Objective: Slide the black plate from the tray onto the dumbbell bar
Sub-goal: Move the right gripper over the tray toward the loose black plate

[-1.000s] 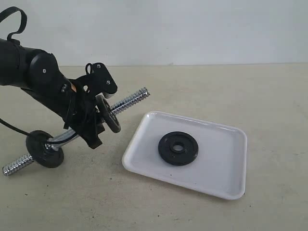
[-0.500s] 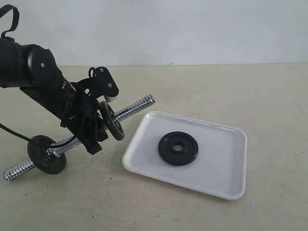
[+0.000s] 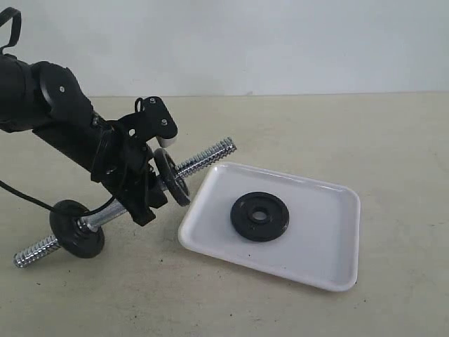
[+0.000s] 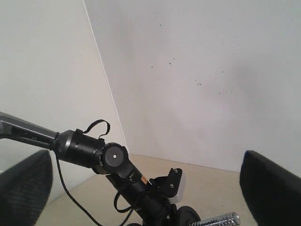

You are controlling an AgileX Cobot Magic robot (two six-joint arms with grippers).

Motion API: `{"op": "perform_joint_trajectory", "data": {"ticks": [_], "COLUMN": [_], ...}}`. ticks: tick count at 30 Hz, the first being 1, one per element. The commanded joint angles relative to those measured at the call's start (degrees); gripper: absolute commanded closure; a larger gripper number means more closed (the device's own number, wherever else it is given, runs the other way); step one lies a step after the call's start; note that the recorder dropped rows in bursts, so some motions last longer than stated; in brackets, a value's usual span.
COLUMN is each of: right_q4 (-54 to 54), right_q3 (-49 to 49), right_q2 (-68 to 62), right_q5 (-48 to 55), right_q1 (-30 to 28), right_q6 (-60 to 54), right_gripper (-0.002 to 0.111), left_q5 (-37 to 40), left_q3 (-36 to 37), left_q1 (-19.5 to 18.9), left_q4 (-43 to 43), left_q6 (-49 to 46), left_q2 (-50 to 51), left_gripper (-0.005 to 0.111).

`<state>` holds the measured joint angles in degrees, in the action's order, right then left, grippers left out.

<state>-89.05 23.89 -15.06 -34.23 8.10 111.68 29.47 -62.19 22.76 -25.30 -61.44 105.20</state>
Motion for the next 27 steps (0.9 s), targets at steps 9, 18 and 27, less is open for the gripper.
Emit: {"op": "perform_joint_trajectory", "data": {"ticks": [9,18,27], "right_q4": [34.0,40.6,9.6], "right_q3": [0.1,0.2,12.1], "right_q2": [-0.2,-0.2,-9.6], "right_q5": [-4.6,-11.9,4.1], "right_q1": [-0.2,-0.2,-0.2], "right_q6": [8.3,5.4,-28.9], "right_gripper": [0.003,0.003,0.003], "left_q5": [-3.5,-3.5,-3.4], "left_q3": [-1.3,-1.3,-1.3], "left_q1": [0.2,0.2,0.2], "left_q4": [-2.8,-2.8,-2.8], "left_q6": [-0.8,-1.2,-1.2], "left_q2": [-3.1,-3.1,-3.1], "left_gripper": [0.102,0.102,0.102]}}
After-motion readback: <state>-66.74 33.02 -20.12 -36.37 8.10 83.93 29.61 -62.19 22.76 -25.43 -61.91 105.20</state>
